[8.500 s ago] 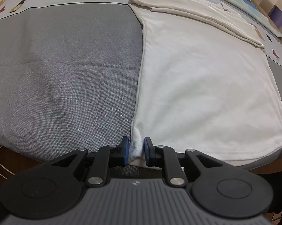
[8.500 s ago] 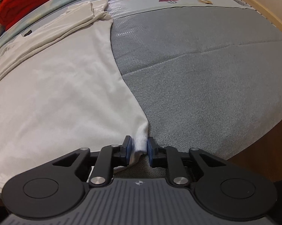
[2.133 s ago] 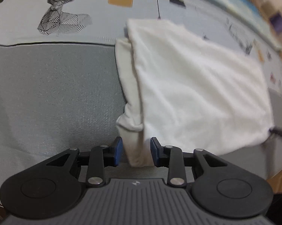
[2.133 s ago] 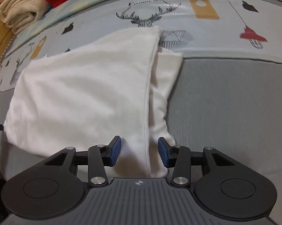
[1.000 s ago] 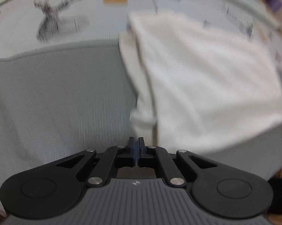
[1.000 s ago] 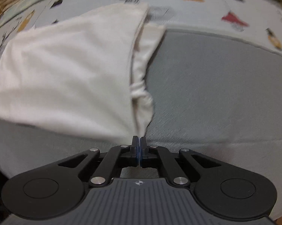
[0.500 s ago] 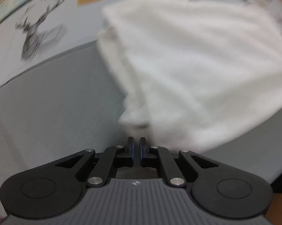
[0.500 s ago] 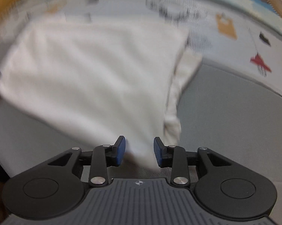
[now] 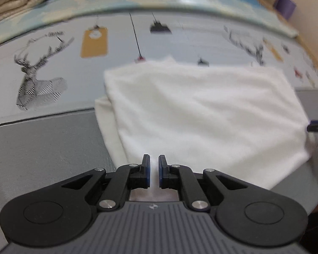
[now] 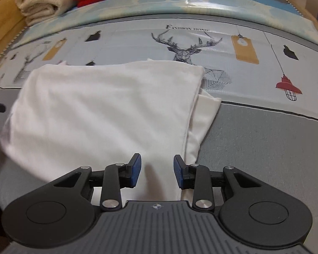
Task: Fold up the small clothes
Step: 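Open both tools, release the shirt and pull back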
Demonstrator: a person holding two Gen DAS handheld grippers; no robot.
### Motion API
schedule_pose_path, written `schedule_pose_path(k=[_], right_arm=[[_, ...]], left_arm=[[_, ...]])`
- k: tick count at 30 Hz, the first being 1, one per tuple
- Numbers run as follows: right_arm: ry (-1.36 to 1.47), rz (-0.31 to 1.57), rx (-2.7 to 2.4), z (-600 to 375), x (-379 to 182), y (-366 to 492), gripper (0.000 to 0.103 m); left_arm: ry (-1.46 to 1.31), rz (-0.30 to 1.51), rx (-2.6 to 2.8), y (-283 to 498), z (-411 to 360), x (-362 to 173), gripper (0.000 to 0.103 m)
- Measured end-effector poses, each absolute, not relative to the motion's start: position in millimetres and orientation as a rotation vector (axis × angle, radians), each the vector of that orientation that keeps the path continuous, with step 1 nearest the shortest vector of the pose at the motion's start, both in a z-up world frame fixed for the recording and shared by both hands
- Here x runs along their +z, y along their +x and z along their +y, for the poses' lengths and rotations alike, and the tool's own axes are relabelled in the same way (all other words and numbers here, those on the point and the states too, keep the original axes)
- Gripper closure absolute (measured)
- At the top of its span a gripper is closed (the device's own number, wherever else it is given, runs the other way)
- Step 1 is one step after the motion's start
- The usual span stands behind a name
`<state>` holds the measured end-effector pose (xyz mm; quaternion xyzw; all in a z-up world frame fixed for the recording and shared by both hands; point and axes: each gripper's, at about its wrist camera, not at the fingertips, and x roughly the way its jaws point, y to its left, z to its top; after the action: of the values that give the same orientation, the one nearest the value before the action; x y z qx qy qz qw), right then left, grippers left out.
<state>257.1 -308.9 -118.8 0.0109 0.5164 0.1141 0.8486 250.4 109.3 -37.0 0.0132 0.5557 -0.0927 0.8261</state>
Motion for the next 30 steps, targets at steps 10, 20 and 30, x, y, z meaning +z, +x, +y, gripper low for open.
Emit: schedule_pose_path(k=[10,20,30], right_arm=[[0.005,1.105,0.206,-307,-127,264,0.066],[-0.054,1.117,0.16,-302,-132,266,0.059],[-0.14,0.895,0.055,-288,-86,248,0.055]], left_arm=[[0.031,1.196,-0.117,262,118,-44,0.09],[0.131,1.246,-0.105,260,115,-56,0.085],[0.056,1.062,-0.072,242,133,-6,0.067]])
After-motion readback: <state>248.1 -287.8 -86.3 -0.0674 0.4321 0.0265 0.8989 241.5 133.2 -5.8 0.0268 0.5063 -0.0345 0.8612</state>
